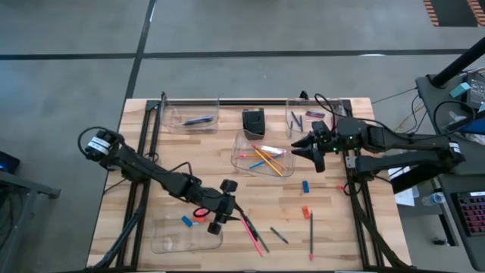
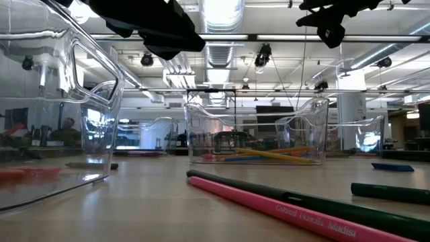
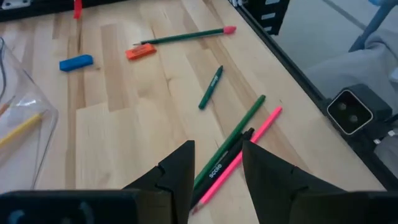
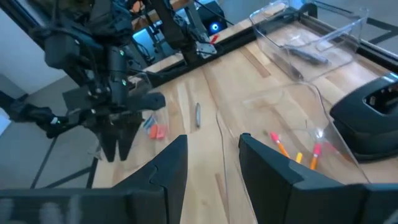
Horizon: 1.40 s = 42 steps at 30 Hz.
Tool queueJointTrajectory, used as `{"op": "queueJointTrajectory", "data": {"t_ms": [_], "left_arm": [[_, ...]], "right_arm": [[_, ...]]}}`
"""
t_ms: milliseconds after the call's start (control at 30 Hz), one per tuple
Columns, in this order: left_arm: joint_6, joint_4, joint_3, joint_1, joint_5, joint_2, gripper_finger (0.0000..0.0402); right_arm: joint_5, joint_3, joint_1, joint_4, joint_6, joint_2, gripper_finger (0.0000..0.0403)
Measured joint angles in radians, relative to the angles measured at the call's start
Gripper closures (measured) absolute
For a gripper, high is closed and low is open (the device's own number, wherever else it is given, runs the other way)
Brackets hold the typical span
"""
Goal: Sort crayons/erasers/pens/pencils in bins
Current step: Put the black pen into the top left transparent bin
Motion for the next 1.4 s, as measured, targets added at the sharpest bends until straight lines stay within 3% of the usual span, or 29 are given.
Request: {"op": "queueJointTrajectory", "data": {"t_ms": [233, 467, 600, 933, 1400], "left_arm": [[-0.011, -0.157, 0.043, 0.007, -0.006, 0.003, 0.0281], [0.030, -0.282, 0.136, 0.033, 0.017, 0.102, 0.0281], [0.062, -0.377, 0.233, 0.056, 0.068, 0.181, 0.0282], [0.134, -0.697, 0.475, 0.068, 0.069, 0.361, 0.0282], [0.156, -0.741, 0.535, 0.098, 0.115, 0.427, 0.0282]], "right_arm": [[-0.001, 0.053, 0.002, 0.007, -0.010, 0.045, 0.0268], [-0.002, 0.070, 0.002, 0.006, -0.043, 0.089, 0.0268], [-0.002, 0.076, 0.003, 0.005, -0.045, 0.115, 0.0268], [-0.002, 0.079, 0.042, 0.013, -0.024, 0.126, 0.0268], [-0.001, 0.079, 0.048, 0.012, -0.027, 0.127, 0.0268]]}}
